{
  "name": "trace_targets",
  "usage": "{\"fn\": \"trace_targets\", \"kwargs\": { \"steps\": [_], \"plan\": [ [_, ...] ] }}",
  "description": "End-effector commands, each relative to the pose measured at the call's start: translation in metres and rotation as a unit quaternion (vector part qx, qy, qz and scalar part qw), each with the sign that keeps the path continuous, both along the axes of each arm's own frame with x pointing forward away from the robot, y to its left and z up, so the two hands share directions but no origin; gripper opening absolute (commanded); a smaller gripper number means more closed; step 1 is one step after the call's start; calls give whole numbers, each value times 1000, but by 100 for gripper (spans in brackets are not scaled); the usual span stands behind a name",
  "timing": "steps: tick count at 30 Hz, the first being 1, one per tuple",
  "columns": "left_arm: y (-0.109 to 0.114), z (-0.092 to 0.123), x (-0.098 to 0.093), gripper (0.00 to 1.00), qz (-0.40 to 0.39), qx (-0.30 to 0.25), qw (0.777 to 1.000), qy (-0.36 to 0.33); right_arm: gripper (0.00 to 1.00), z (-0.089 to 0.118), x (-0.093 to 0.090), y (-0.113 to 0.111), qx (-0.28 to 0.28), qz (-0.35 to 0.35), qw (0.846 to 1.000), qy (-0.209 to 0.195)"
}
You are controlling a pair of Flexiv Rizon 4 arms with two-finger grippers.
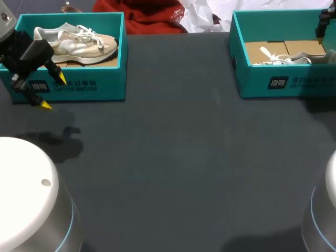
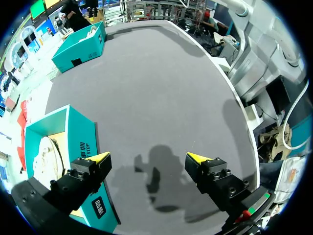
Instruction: Take the shoe out of the shoebox, open the shoe tongue, remove and reinsert the insole, then place the shoe into the shoebox
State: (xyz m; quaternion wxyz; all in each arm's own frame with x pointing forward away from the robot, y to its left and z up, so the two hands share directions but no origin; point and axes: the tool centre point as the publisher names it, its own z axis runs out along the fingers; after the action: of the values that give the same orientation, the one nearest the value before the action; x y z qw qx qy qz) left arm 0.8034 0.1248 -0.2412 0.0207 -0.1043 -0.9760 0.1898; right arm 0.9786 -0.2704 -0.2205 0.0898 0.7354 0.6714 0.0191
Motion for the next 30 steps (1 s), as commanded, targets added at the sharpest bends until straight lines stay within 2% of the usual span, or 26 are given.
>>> {"fn": "trace_targets", "kwargs": {
  "steps": [1, 8, 15, 24, 30],
  "plan": [
    [0, 0, 0, 100, 0, 1, 1000, 0, 100, 21, -28, 20, -5, 5, 1000, -5],
    [0, 0, 0, 100, 0, 1, 1000, 0, 100, 27, -61, 48, 3, 0, 1000, 13],
    [0, 0, 0, 100, 0, 1, 1000, 0, 100, 20, -89, 73, 9, -4, 1000, 23],
    [0, 0, 0, 100, 0, 1, 1000, 0, 100, 12, -110, 96, 25, -4, 999, 25],
    [0, 0, 0, 100, 0, 1, 1000, 0, 100, 9, -112, 98, 29, 0, 999, 29]
  ]
}}
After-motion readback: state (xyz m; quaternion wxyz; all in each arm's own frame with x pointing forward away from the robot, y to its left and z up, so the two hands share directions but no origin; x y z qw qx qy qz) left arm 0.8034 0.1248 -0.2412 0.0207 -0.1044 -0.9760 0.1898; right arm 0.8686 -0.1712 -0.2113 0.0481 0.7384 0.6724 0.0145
